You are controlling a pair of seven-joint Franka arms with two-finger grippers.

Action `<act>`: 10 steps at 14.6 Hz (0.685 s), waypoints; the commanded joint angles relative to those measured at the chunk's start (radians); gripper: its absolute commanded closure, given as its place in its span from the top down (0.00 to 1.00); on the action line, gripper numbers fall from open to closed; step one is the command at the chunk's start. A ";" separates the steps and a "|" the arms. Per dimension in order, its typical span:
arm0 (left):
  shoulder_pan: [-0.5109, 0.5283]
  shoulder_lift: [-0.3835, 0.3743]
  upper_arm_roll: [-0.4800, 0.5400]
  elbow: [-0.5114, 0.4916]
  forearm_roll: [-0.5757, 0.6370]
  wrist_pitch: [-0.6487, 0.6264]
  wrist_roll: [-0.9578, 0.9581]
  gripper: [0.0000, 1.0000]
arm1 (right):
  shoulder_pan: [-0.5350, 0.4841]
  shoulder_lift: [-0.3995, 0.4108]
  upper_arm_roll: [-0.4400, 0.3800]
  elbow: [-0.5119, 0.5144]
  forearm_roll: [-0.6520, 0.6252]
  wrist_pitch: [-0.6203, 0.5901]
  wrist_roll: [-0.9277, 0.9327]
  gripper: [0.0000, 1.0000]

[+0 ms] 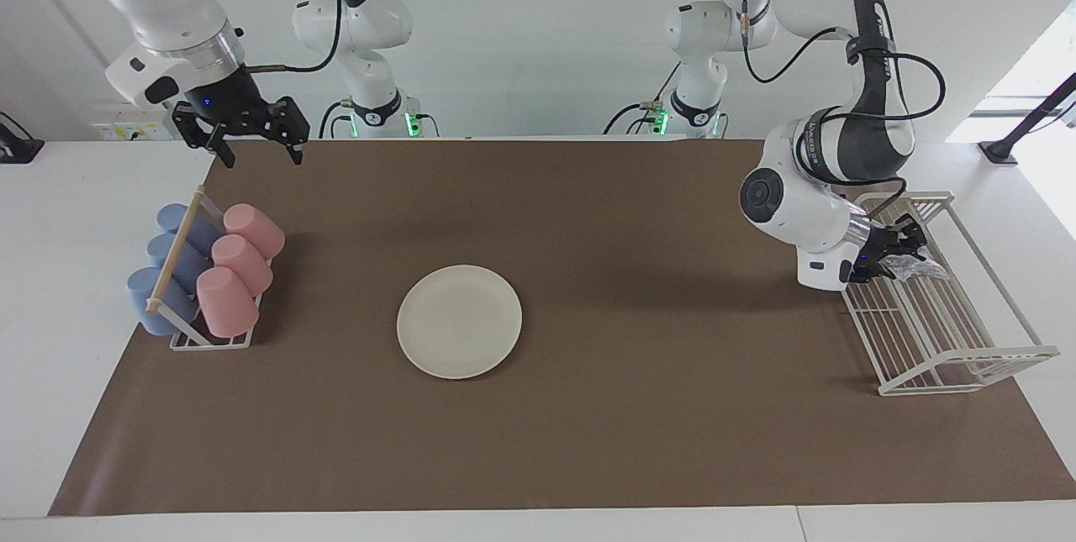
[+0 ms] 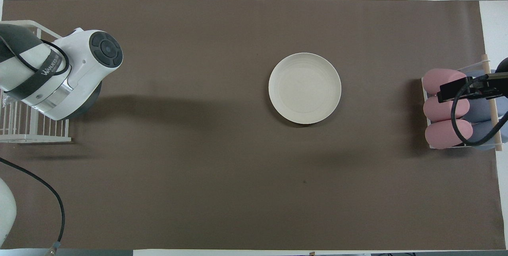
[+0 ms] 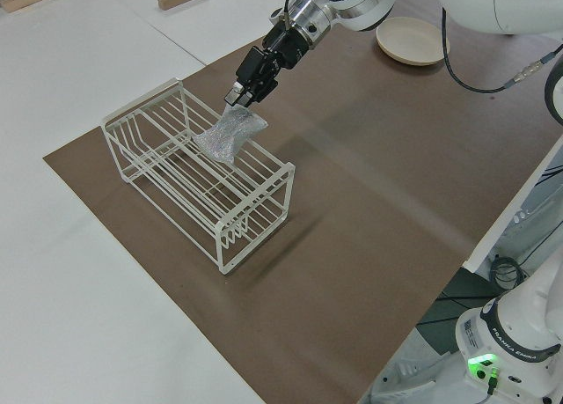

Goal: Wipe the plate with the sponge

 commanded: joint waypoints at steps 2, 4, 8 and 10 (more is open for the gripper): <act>-0.013 0.001 0.008 0.006 -0.027 -0.018 -0.009 1.00 | 0.001 -0.017 0.006 -0.022 -0.004 0.024 0.026 1.00; -0.011 -0.003 0.008 0.014 -0.037 -0.017 -0.008 1.00 | 0.001 -0.017 0.006 -0.022 -0.004 0.023 0.026 1.00; -0.002 -0.025 0.011 0.081 -0.203 -0.021 -0.005 1.00 | 0.001 -0.017 0.006 -0.022 -0.004 0.024 0.027 1.00; 0.000 -0.045 0.012 0.114 -0.300 -0.027 0.000 1.00 | 0.002 -0.017 0.006 -0.022 -0.004 0.024 0.027 1.00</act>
